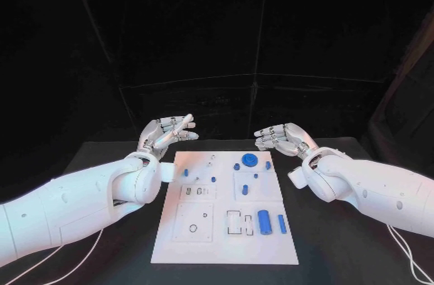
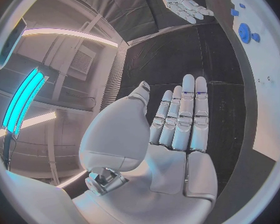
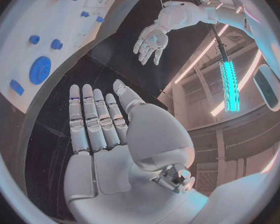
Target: Assemble the parts on the task board
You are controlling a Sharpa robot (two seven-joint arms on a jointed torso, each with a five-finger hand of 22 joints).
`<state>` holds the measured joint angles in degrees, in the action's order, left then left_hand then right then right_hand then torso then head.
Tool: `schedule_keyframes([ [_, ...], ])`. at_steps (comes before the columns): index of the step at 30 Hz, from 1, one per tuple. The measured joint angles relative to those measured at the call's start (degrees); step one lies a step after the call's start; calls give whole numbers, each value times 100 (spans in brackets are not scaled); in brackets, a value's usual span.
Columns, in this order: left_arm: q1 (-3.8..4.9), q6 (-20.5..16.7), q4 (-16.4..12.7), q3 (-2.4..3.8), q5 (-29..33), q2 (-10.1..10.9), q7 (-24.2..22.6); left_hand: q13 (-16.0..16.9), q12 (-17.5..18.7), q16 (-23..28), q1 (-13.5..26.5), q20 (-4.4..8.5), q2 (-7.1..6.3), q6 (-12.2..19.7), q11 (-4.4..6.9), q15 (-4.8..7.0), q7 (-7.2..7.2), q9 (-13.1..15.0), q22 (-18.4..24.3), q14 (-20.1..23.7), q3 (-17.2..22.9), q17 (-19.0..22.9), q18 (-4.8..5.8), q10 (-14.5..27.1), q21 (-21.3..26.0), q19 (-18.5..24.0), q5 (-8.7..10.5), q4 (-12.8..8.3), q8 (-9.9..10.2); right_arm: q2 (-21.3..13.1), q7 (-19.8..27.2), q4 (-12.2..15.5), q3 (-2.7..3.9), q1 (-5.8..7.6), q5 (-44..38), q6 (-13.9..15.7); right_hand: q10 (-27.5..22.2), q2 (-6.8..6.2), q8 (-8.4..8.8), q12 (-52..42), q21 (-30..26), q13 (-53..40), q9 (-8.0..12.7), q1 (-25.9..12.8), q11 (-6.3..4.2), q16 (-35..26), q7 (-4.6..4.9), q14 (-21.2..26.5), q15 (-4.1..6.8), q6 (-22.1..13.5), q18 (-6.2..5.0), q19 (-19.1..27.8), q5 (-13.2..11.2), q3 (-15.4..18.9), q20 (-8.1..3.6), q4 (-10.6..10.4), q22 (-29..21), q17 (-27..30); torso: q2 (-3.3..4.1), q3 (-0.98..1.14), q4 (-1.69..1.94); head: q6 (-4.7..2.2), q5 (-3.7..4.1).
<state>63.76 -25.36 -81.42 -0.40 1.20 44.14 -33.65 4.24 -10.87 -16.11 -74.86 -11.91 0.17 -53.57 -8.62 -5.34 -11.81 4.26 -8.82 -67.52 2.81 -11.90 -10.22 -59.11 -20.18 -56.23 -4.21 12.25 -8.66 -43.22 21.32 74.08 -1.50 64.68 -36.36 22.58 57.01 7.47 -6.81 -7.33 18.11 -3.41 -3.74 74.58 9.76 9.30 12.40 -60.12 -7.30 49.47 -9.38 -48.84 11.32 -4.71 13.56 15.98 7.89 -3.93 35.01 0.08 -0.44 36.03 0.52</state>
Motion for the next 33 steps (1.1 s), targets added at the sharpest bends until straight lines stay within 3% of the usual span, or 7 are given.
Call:
schedule_keyframes([
  [6, -15, 146, -380, -4, -80, 229, 28, 1, 46, -30, -29, 133, 32, -214, 92, 125, 87, -17, 0, -337, -41, -297, 0, -310, -28, -321, 0, -72, 0, 36, -319, -99, 5, 217, -1156, -8, 512, -120, 23, 104, 527, -6, 1, 120, -129, 99, -46, -783, 228, 416, 0, -523, -4, -201, -258, 36, 242, -74, 190, -9, 37, -80, 59],
  [10, -36, 236, -654, -5, -126, 338, 64, 6, 47, -30, -29, 134, 32, -233, 105, 124, 67, -17, 0, -336, -42, -341, 1, -325, -28, -322, 0, -73, 0, 119, -775, -122, 56, 309, -2211, -78, 723, -207, 89, 204, 1002, -6, 1, 204, -218, 201, -107, -1289, 366, 581, 1, -774, -4, -279, -428, 33, 499, -164, 300, -25, 65, -105, 112],
  [11, -38, 254, -714, -7, -134, 359, 73, 5, 71, -30, -29, 135, 32, -233, 105, 124, 67, -20, 7, -336, -57, -360, 0, -325, -28, -322, 0, -89, 0, 137, -886, -122, 62, 330, -2442, -103, 868, -325, 142, 281, 1450, -9, 1, 197, -276, 350, -147, -1781, 483, 722, 1, -989, -37, -332, -556, 37, 757, -295, 336, -31, 75, -112, 134],
  [13, -40, 281, -806, -7, -145, 390, 88, 5, 104, 1, -29, 135, 32, -233, 102, 122, 67, -24, 20, -334, -57, -380, 0, -328, -28, -322, 0, -89, 26, 167, -1070, -117, 77, 364, -2824, -161, 969, -460, 191, 340, 1886, -15, 1, 156, -346, 522, -194, -2223, 608, 832, 0, -1194, -58, -362, -672, 24, 991, -433, 364, -37, 86, -116, 151],
  [15, -43, 310, -902, -7, -157, 427, 108, 5, 114, 37, -29, 135, 32, -233, 85, 92, 67, -24, 37, -303, -73, -405, 1, -345, 8, -322, 0, -104, 44, 203, -1276, -106, 82, 398, -3244, -234, 1017, -515, 203, 344, 2150, -15, 1, 101, -394, 660, -241, -2346, 672, 879, 1, -1282, -58, -368, -733, 17, 1139, -551, 415, -46, 103, -128, 176],
  [23, -51, 415, -1186, -11, -186, 495, 200, 5, 170, 37, -29, 134, 32, -233, 85, 92, 67, -30, 47, -303, -73, -446, 1, -345, 11, -322, 0, -104, 68, 370, -1997, -29, 96, 483, -4731, -611, 1056, -632, 284, 344, 2901, -22, 2, -66, -433, 1735, -294, -2374, 700, 932, 2, -1343, -58, -544, -794, 1, 1582, -1277, 585, -66, 143, -145, 235],
  [33, -54, 502, -1262, -19, -199, 537, 283, 4, 169, 37, -29, 134, 32, -233, 85, 93, 67, -29, 53, -303, -89, -461, 2, -345, 11, -322, 0, -120, 88, 468, -2324, 62, 99, 505, -5510, -872, 961, -701, 284, 343, 3508, -22, 2, -176, -403, 2722, -275, -2373, 700, 914, 1, -1299, -58, -740, -750, -57, 1958, -1930, 682, -73, 164, -167, 232],
])
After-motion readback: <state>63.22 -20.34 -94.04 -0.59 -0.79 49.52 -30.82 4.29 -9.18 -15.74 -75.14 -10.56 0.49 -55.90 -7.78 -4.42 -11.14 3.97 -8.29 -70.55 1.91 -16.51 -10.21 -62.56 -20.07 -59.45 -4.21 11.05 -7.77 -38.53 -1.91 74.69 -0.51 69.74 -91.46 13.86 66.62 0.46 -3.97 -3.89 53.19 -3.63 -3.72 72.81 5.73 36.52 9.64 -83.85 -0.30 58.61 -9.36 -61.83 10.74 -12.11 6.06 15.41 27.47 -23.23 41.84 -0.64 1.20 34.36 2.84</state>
